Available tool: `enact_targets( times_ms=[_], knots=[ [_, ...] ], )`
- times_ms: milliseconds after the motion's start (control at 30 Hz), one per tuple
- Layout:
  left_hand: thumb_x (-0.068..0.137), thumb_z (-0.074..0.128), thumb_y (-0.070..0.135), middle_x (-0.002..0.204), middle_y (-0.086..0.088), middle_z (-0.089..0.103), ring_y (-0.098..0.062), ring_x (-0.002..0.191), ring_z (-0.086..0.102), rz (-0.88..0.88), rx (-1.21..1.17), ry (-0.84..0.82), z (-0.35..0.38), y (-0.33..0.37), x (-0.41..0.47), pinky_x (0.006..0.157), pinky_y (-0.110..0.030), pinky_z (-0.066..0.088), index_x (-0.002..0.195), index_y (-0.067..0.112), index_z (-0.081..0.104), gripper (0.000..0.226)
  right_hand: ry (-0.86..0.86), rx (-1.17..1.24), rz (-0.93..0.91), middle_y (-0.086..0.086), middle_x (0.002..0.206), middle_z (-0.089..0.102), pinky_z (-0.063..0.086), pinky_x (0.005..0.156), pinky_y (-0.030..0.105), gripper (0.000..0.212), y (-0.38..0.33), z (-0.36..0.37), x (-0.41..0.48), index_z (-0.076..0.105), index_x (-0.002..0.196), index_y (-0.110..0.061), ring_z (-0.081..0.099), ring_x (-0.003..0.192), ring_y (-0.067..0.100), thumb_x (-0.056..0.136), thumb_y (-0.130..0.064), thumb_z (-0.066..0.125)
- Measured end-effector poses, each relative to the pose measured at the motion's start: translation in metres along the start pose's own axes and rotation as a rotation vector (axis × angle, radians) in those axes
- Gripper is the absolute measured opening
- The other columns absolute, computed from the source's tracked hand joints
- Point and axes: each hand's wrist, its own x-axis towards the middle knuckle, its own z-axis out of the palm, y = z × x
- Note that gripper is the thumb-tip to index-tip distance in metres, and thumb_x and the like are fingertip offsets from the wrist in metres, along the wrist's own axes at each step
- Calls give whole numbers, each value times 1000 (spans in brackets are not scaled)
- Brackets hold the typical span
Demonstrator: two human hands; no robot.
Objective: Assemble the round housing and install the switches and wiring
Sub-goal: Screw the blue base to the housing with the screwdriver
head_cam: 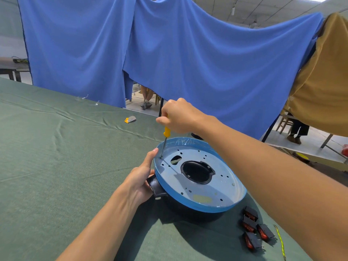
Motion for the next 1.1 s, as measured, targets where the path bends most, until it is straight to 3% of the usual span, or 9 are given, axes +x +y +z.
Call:
enact_targets(
  times_ms=[67,133,300,467,600,700,833,1000,1100],
  knots=[
    [74,76,51,74,-18,72,-33,59,71,-3,-2,2,0,0,0,46,-38,55,100,-5,66,62,-34,10,68,4,71,44,34,61,33,42,0,2,0,44,66,-16,48,79,28,97,-43,49],
    [75,76,52,75,-18,72,-33,59,71,-3,8,8,1,1,0,46,-38,55,101,-5,66,63,-103,-23,90,2,70,48,34,55,32,43,0,-2,0,44,69,-17,48,72,22,94,-51,50],
    [75,75,52,74,-17,72,-33,58,70,-3,14,10,1,1,1,46,-40,55,98,-4,66,62,-297,11,61,13,99,68,44,50,24,25,-5,-21,0,60,108,-10,62,75,23,88,-24,53],
    [74,76,52,77,-18,73,-34,61,71,-7,10,10,0,0,1,47,-40,55,101,-5,66,65,-122,-79,-8,9,87,59,47,64,42,19,-5,-11,-2,58,88,-10,58,86,30,93,-28,53],
    [75,76,53,91,-21,72,-35,64,71,-5,6,2,0,0,0,49,-41,56,110,-5,65,69,-136,-19,83,1,71,42,35,59,32,37,-2,-2,-6,38,68,-19,48,74,26,100,-37,44],
    [76,74,52,84,-19,72,-34,62,71,4,16,2,0,0,0,48,-39,55,112,-5,65,68,-265,-46,67,2,77,57,39,50,27,35,-6,-12,-6,56,86,-14,57,69,18,95,-48,49],
    [77,74,51,82,-19,72,-33,63,71,-2,24,-6,0,2,-1,48,-38,56,114,-7,64,70,-350,2,42,8,83,65,49,40,18,19,-10,-23,-6,60,107,-9,62,60,15,93,-20,54],
    [76,76,50,80,-19,71,-34,62,71,8,17,12,-1,1,-2,47,-39,55,113,-7,63,69,-175,-35,-33,13,90,69,52,59,32,17,-7,-16,-6,68,91,-9,67,79,24,90,-24,60],
    [75,76,51,81,-19,71,-34,62,71,7,15,14,-1,1,-1,47,-40,55,111,-6,63,69,-154,-45,-1,13,72,59,42,56,33,34,-3,-10,-3,59,73,-4,55,67,25,95,-29,53]
  ],
)
